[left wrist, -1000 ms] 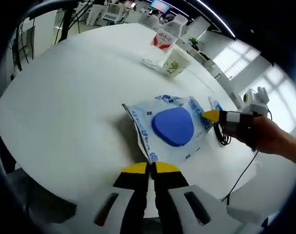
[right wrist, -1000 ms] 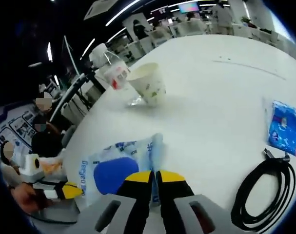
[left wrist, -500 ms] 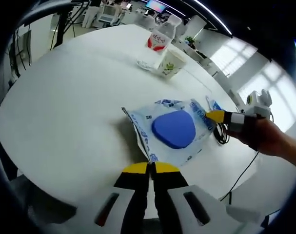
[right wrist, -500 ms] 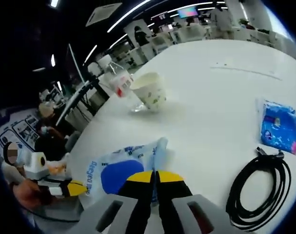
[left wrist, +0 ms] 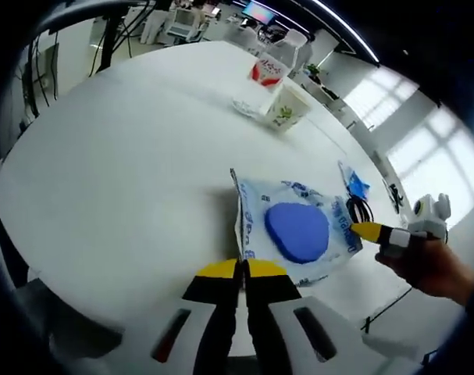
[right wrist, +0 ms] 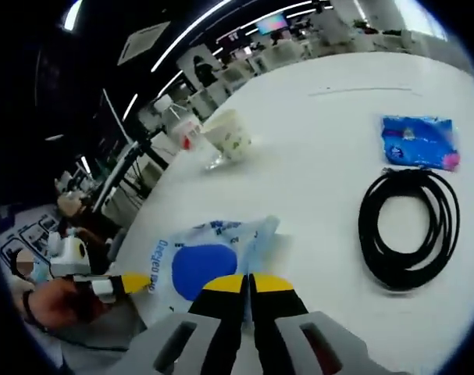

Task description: Arrange the tabletop items into an orderly group along one side of the table until the central work area is clear of visible clutter.

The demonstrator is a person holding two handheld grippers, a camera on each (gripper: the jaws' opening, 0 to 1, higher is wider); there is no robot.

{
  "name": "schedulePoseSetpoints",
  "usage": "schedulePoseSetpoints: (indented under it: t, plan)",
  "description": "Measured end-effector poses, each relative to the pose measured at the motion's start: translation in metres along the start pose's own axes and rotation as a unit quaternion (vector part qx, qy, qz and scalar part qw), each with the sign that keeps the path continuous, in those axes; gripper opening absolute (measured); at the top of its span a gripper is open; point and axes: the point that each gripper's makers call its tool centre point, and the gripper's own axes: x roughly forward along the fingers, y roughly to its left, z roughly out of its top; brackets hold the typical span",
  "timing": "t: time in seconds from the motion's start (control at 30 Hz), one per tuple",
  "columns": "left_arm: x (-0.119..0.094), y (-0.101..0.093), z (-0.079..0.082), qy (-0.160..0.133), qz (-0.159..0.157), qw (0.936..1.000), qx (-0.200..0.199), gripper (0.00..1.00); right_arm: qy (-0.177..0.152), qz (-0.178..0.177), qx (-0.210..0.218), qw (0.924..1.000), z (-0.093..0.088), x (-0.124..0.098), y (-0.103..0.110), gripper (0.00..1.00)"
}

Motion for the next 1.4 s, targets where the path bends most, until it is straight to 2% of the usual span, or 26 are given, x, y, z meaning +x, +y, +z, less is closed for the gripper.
schedulePoseSetpoints:
  t: [0.2,0.27,0.33,0.47,0.53,0.67,0.73,0.8,0.87,0.93,1.0,1.03,1.13,1.2,1.4]
  plan:
    - [0.003,0.006,0.005,-0.012,0.002,0.9999,-0.008,0.00,-0.001,-0.003,0.025,0.9997,-0.024,-0.012,0.004,0.00]
    - [0.003,0.006,0.005,-0.013,0.002,0.9998,-0.013,0.01,-0.004,-0.005,0.042,0.9991,-0.029,-0.012,0.000,0.00]
    - [0.003,0.006,0.005,-0.014,0.001,0.9998,-0.015,0.01,-0.007,-0.006,0.049,0.9988,-0.032,-0.009,-0.007,0.00]
    - [0.003,0.004,-0.001,0.000,-0.002,0.9999,0.011,0.02,-0.015,-0.004,0.060,0.9981,-0.031,-0.018,0.000,0.02]
    - [0.003,0.004,-0.001,0.000,-0.001,0.9999,0.015,0.03,-0.011,0.003,0.059,0.9982,-0.033,-0.013,-0.009,0.05]
    - [-0.003,0.001,-0.003,0.005,-0.002,0.9996,0.028,0.04,0.007,0.006,0.048,0.9988,-0.039,-0.006,-0.010,0.15]
    - [-0.004,0.000,-0.005,0.008,-0.006,0.9997,0.023,0.05,0.013,0.015,0.050,0.9985,-0.040,-0.009,0.002,0.17]
    - [-0.003,-0.001,-0.008,0.014,-0.009,0.9995,0.025,0.06,0.018,0.016,0.044,0.9988,-0.041,-0.002,-0.001,0.17]
    - [-0.003,-0.004,-0.010,0.018,-0.013,0.9993,0.032,0.03,0.020,0.014,0.038,0.9990,-0.040,0.000,0.003,0.12]
    - [-0.006,-0.010,-0.006,0.010,-0.025,0.9989,0.039,0.00,0.026,-0.019,0.017,0.9993,-0.034,-0.006,-0.008,0.01]
    - [-0.013,-0.019,-0.001,0.001,-0.030,0.9985,0.045,0.00,0.019,-0.004,0.021,0.9996,-0.034,0.004,-0.010,0.00]
    - [-0.015,-0.022,0.000,-0.001,-0.029,0.9984,0.048,0.00,0.011,0.003,0.019,0.9998,-0.030,-0.003,-0.001,0.00]
    - [-0.014,-0.023,0.003,-0.003,-0.031,0.9978,0.058,0.00,0.009,0.006,0.009,0.9999,-0.025,-0.003,-0.007,0.00]
    - [-0.014,-0.026,0.004,-0.005,-0.033,0.9977,0.060,0.00,0.001,0.008,0.010,0.9999,-0.020,-0.014,0.004,0.00]
    - [-0.009,-0.040,0.008,-0.005,-0.047,0.9956,0.081,0.00,-0.016,0.005,0.017,0.9997,-0.013,-0.018,-0.012,0.00]
